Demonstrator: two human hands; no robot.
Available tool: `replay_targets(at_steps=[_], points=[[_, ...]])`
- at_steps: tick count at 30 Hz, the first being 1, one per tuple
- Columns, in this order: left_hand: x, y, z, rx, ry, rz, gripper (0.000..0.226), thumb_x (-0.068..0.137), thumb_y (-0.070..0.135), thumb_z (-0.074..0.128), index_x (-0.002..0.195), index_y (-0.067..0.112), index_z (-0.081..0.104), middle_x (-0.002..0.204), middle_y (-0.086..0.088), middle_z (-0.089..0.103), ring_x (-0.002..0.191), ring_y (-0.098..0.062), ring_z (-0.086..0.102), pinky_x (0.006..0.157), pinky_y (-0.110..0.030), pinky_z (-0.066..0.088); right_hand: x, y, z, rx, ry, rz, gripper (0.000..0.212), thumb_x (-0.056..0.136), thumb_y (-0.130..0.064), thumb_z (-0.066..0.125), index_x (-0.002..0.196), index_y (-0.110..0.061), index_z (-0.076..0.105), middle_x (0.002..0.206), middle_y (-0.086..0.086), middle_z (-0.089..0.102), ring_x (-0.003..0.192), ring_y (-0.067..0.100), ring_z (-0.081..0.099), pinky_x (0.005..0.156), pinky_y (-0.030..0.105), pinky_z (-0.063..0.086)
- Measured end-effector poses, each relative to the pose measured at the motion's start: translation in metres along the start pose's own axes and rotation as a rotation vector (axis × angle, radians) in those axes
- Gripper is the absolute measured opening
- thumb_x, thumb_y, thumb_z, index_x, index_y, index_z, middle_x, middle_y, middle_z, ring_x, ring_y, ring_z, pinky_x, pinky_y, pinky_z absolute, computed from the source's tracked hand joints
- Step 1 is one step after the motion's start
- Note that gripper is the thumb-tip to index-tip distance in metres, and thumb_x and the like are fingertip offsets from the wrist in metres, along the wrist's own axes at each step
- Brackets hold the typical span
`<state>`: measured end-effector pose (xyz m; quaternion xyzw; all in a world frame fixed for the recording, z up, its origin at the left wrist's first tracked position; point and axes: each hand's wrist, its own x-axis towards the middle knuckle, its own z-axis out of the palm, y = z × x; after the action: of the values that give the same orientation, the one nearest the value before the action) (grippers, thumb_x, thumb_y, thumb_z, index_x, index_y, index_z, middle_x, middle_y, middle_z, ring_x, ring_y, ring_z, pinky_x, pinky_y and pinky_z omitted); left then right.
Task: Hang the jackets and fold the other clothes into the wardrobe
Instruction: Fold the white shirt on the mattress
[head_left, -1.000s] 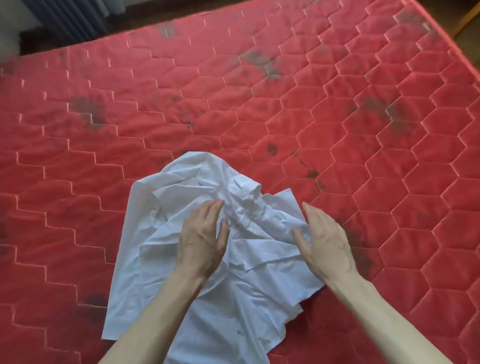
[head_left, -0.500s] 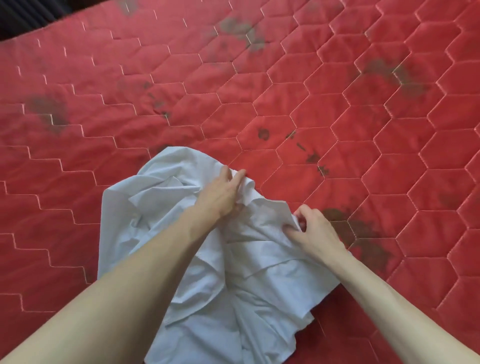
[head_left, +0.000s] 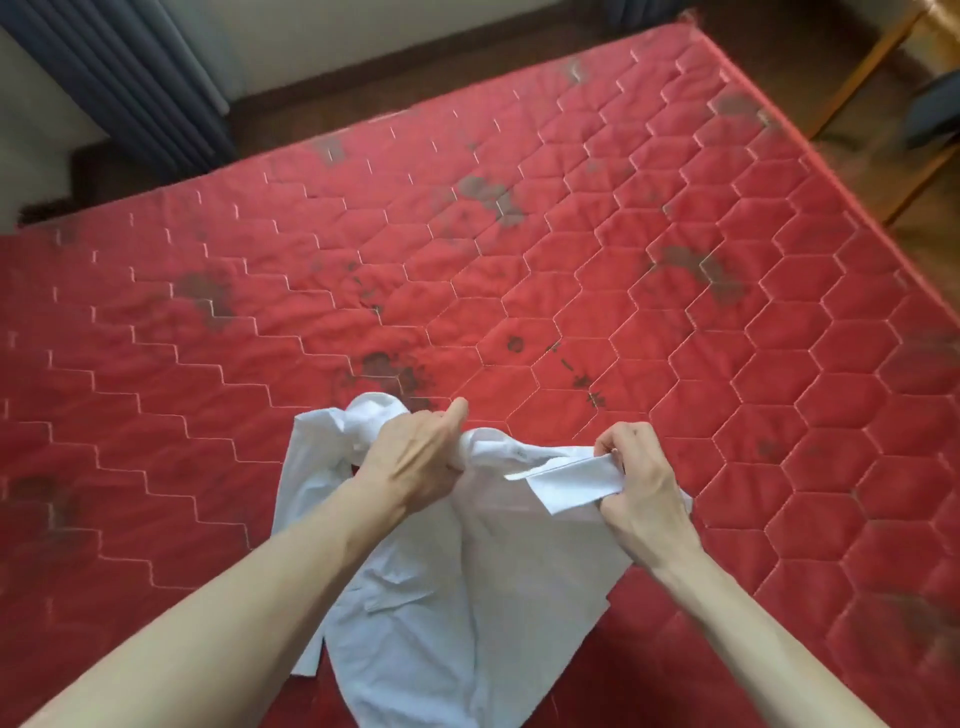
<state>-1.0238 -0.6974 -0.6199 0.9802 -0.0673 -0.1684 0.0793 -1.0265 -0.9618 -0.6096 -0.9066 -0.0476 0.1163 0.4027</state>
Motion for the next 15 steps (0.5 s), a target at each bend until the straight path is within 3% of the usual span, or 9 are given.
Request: replay_targets(at_steps=[3, 6, 9, 10, 12, 14, 15], points=[[-0.039, 0.013, -0.056, -0.024, 0.041, 0.026, 0.042, 0.084, 0.03, 0.063, 0.119, 0.018, 0.042, 0.093, -0.002, 0.069, 0.094, -0.031, 0.065, 0.078, -0.038, 0.033, -0.021, -0.044, -0.045, 0.008, 0.028, -0.103, 0.05, 0.071, 0.022, 0.057, 0.098, -0.02, 0.057, 0.098, -0.001, 0.051, 0.085, 0.001, 0.054, 0.073, 0.009, 0.039], [-0.084, 0.027, -0.116, -0.102, 0.109, 0.037, 0.04, 0.086, 0.025, 0.064, 0.123, 0.02, 0.05, 0.091, 0.0, 0.067, 0.093, -0.026, 0.063, 0.095, -0.037, 0.034, -0.048, -0.095, -0.094, 0.077, 0.067, -0.157, 0.051, 0.08, 0.004, 0.065, 0.123, -0.023, 0.06, 0.114, -0.005, 0.056, 0.093, -0.001, 0.06, 0.076, 0.007, 0.044], [-0.134, 0.044, -0.172, -0.232, 0.213, 0.021, 0.016, 0.086, 0.015, 0.064, 0.1, 0.021, 0.057, 0.077, 0.005, 0.061, 0.081, -0.024, 0.06, 0.101, -0.035, 0.034, -0.076, -0.142, -0.141, 0.077, 0.062, -0.163, 0.071, 0.08, 0.004, 0.056, 0.144, -0.027, 0.052, 0.109, -0.009, 0.068, 0.093, 0.003, 0.066, 0.076, 0.013, 0.05], [-0.15, 0.051, -0.189, -0.271, 0.245, 0.017, 0.016, 0.085, 0.014, 0.066, 0.091, 0.023, 0.053, 0.073, 0.007, 0.056, 0.075, -0.023, 0.055, 0.096, -0.034, 0.038, -0.086, -0.156, -0.155, 0.052, 0.051, -0.162, 0.078, 0.081, 0.009, 0.056, 0.149, -0.026, 0.048, 0.102, -0.009, 0.07, 0.09, 0.006, 0.067, 0.078, 0.018, 0.053], [-0.183, 0.066, -0.22, -0.406, 0.271, -0.016, 0.025, 0.083, 0.015, 0.071, 0.081, 0.025, 0.047, 0.068, 0.009, 0.052, 0.065, -0.018, 0.047, 0.073, -0.033, 0.042, -0.104, -0.182, -0.182, -0.009, 0.033, -0.171, 0.08, 0.082, 0.012, 0.055, 0.153, -0.023, 0.047, 0.091, -0.005, 0.07, 0.086, 0.018, 0.068, 0.082, 0.032, 0.056], [-0.211, 0.077, -0.25, -0.5, 0.294, -0.05, 0.028, 0.084, 0.018, 0.073, 0.078, 0.023, 0.046, 0.066, 0.008, 0.054, 0.059, -0.015, 0.045, 0.058, -0.033, 0.037, -0.118, -0.206, -0.208, -0.055, 0.02, -0.184, 0.065, 0.084, 0.004, 0.061, 0.144, -0.023, 0.059, 0.091, -0.002, 0.073, 0.09, 0.022, 0.068, 0.083, 0.039, 0.056], [-0.223, 0.08, -0.267, -0.523, 0.32, -0.049, 0.029, 0.084, 0.018, 0.073, 0.077, 0.022, 0.045, 0.065, 0.007, 0.053, 0.058, -0.015, 0.043, 0.056, -0.034, 0.035, -0.123, -0.218, -0.22, -0.075, 0.016, -0.205, 0.051, 0.084, 0.0, 0.063, 0.129, -0.024, 0.068, 0.089, -0.004, 0.073, 0.091, 0.023, 0.066, 0.081, 0.037, 0.055]])
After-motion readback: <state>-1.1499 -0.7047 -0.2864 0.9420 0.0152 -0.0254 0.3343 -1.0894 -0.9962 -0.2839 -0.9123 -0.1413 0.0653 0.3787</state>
